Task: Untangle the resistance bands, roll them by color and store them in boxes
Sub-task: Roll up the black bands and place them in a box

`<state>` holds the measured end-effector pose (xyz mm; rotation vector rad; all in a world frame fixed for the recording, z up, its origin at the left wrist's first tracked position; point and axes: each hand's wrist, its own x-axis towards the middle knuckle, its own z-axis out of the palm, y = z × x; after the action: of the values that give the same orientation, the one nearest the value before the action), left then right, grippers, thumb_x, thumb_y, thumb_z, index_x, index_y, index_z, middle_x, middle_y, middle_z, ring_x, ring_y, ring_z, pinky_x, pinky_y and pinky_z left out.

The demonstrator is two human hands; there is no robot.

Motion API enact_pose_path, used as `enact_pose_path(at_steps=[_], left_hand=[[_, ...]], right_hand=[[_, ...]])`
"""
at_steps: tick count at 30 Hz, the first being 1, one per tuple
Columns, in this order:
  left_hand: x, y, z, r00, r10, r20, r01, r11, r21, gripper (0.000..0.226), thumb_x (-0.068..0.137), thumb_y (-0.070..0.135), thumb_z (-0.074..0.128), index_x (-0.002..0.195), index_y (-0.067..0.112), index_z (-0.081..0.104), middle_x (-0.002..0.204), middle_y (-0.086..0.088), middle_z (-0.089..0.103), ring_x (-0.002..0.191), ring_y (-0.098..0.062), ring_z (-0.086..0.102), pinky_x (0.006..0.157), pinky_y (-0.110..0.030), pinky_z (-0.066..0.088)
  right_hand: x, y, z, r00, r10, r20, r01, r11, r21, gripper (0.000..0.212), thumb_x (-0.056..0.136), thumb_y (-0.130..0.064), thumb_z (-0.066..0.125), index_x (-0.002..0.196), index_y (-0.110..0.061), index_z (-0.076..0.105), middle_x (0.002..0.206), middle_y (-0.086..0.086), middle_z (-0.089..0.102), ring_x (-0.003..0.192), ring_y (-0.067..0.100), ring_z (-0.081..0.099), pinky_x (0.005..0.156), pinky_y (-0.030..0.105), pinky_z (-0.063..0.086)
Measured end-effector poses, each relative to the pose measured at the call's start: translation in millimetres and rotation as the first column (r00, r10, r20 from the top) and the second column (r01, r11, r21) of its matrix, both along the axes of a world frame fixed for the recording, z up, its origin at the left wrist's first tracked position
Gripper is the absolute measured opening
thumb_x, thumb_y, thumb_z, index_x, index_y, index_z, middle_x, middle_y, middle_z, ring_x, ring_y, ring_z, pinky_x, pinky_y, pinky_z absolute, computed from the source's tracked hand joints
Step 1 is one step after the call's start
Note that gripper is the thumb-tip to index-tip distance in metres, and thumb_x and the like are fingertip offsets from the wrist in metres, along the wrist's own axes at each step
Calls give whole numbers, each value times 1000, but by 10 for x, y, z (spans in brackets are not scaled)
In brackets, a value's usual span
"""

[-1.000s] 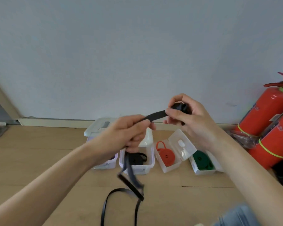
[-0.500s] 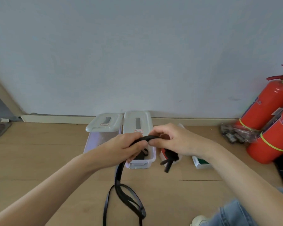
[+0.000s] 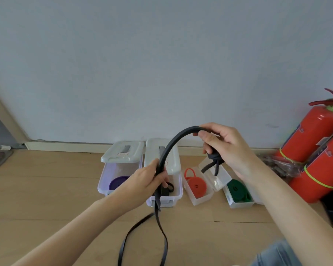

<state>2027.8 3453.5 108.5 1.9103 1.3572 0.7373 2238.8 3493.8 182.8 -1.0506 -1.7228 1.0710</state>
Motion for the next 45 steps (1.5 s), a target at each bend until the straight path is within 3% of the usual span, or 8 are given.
enact_pose_path(at_steps=[6, 10, 17, 27, 32, 37, 42, 45], left_hand=[[-96, -71, 429, 936, -7, 353, 26, 998, -51, 18, 98, 12, 38, 87, 10, 52, 48, 10, 41, 46, -7, 37, 48, -18, 38], [-142, -55, 599, 930, -34, 366, 60, 996, -60, 24, 98, 15, 39, 78, 11, 53, 51, 13, 33, 45, -6, 25, 42, -15, 26], [-51, -24, 424, 981, -195, 4, 195, 979, -62, 16, 95, 24, 47, 80, 18, 50, 50, 15, 48, 46, -2, 42, 49, -17, 38], [101, -43, -70, 957, -11, -290, 20, 999, 28, 28, 97, 30, 27, 103, 9, 44, 82, -10, 64, 76, -28, 61, 63, -20, 38], [84, -20, 192, 999, 4, 39, -3, 999, -45, 22, 98, 22, 36, 81, 22, 50, 70, 9, 61, 64, -1, 59, 60, -10, 42], [-131, -82, 736, 877, 11, 480, -10, 1000, -3, 20, 98, 22, 39, 95, 12, 55, 55, 9, 43, 45, -10, 37, 46, -21, 41], [-231, -118, 820, 893, -35, 450, 112, 983, -147, 30, 98, 21, 40, 71, 21, 55, 56, 7, 32, 45, -8, 25, 42, -18, 24], [-150, -144, 751, 917, -187, 352, 274, 937, -215, 33, 98, 21, 42, 67, 23, 51, 54, 12, 34, 43, -5, 27, 41, -15, 25]], right_hand=[[164, 59, -26, 976, -125, 176, 135, 990, -44, 15, 94, -20, 52, 97, -23, 66, 60, -6, 52, 53, 4, 48, 53, 14, 43], [127, -17, -96, 822, 272, 500, -144, 949, -280, 44, 84, -25, 67, 125, -33, 52, 124, -13, 59, 105, -4, 56, 88, 18, 45], [-189, -156, -155, 863, 400, 309, -344, 913, -221, 12, 92, -24, 57, 92, -14, 63, 76, -3, 66, 78, 13, 63, 86, 41, 49], [-143, -130, -25, 982, 155, -109, -161, 985, -55, 16, 94, -15, 50, 85, -4, 58, 49, -10, 37, 52, 13, 39, 65, 23, 47], [-25, -8, 24, 901, 3, -434, -57, 992, -112, 19, 94, -14, 47, 81, -9, 59, 59, -6, 39, 52, 10, 36, 64, 26, 43], [114, 86, -40, 971, 35, -236, -51, 997, -63, 23, 97, -15, 44, 95, -14, 67, 67, -2, 43, 57, 10, 40, 66, 22, 46], [114, 43, -63, 931, 265, 252, -212, 953, -217, 21, 87, -18, 64, 107, -24, 64, 91, -11, 70, 89, 3, 64, 88, 24, 48], [-68, -70, -145, 848, 469, 245, -381, 863, -332, 40, 79, -24, 73, 117, -25, 60, 114, -12, 66, 111, 0, 57, 96, 24, 41]])
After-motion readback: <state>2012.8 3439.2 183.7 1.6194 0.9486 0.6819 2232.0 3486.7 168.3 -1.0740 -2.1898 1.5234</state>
